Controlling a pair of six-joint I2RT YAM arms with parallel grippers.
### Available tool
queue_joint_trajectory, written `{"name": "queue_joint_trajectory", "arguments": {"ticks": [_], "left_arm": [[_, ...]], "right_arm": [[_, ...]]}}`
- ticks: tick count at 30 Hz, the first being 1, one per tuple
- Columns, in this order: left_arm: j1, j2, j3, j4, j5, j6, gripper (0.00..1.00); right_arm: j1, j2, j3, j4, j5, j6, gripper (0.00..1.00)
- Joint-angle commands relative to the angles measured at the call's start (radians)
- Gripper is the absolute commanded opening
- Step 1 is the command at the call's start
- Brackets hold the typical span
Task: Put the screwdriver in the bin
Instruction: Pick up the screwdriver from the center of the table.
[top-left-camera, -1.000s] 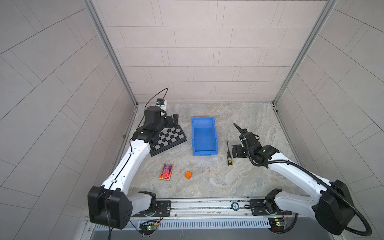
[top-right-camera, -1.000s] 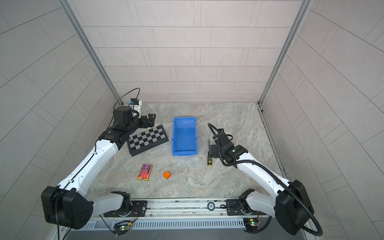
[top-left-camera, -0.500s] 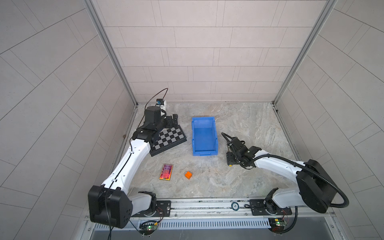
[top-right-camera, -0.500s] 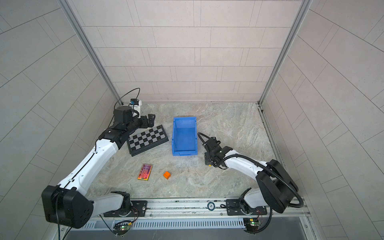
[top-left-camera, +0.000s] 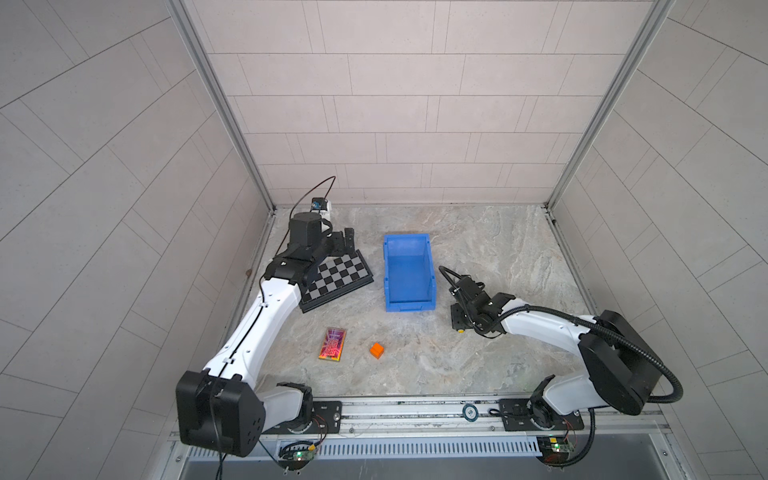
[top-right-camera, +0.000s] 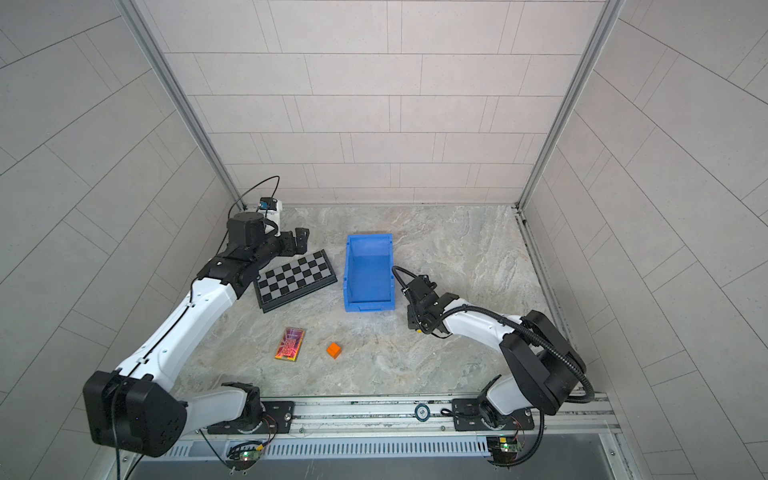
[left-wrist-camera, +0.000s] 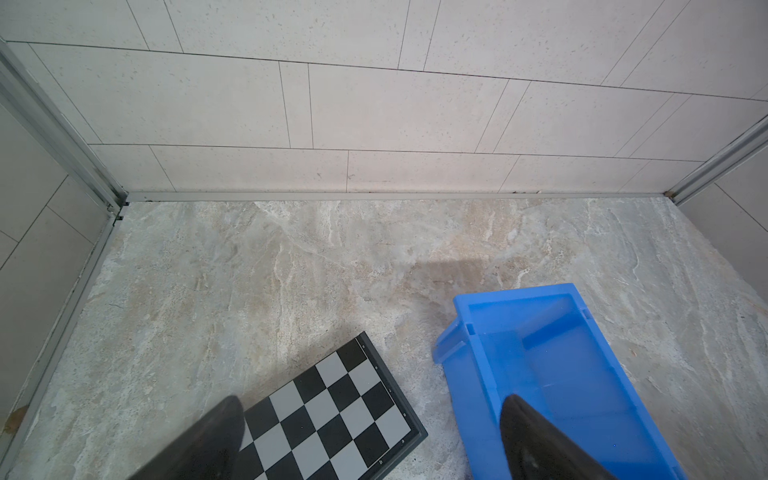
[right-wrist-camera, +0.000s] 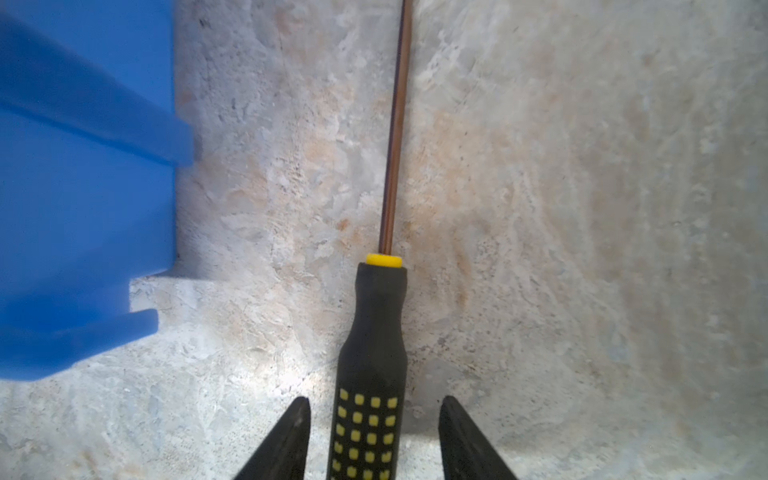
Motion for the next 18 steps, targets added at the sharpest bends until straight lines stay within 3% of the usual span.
{"name": "queue_joint_trajectory", "arguments": {"ticks": [1, 18], "left_arm": [[0.001, -0.017, 0.017, 0.001, -0.016, 0.014, 0.99], [0.001, -0.022, 0.019, -0.002, -0.022, 0.013, 0.99]], "right_arm": [[0.008, 0.006, -0.005, 0.012, 0.021, 0.029, 0.49], [0.012, 0.061, 0.0, 0.026, 0.036, 0.037, 0.35]]}}
